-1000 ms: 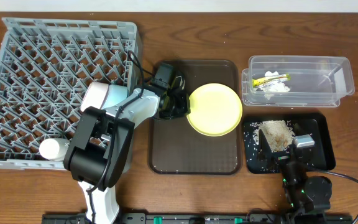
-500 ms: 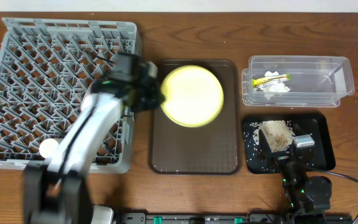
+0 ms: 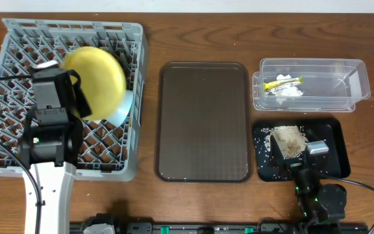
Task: Sort waste into correct bins and load items into the dishwasher
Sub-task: 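Lift the yellow plate and carry it over the dish rack, then stand the yellow plate upright in the rack's left side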
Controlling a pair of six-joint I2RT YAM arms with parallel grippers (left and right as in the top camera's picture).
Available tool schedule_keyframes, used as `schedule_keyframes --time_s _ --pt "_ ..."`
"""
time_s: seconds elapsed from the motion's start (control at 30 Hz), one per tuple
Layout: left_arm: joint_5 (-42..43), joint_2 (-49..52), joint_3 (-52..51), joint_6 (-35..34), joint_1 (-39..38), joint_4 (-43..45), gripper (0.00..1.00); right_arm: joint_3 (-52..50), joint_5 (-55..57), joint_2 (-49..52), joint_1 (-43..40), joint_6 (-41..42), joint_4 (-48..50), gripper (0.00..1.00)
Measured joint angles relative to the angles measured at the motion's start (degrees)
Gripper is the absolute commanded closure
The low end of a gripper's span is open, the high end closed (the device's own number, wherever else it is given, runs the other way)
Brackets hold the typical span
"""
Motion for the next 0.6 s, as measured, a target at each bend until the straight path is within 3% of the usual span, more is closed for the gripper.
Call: schedule_keyframes --time_s 0.2,0.6 --pt "-13.75 5.03 0.00 8.66 1.18 6.40 0.92 0.00 0.00 0.00 0.00 0.00 0.02 0.01" --pt "-27.12 17.62 0.00 22.67 1.55 17.64 0.92 0.00 0.00 0.00 0.00 0.00 0.02 0.01"
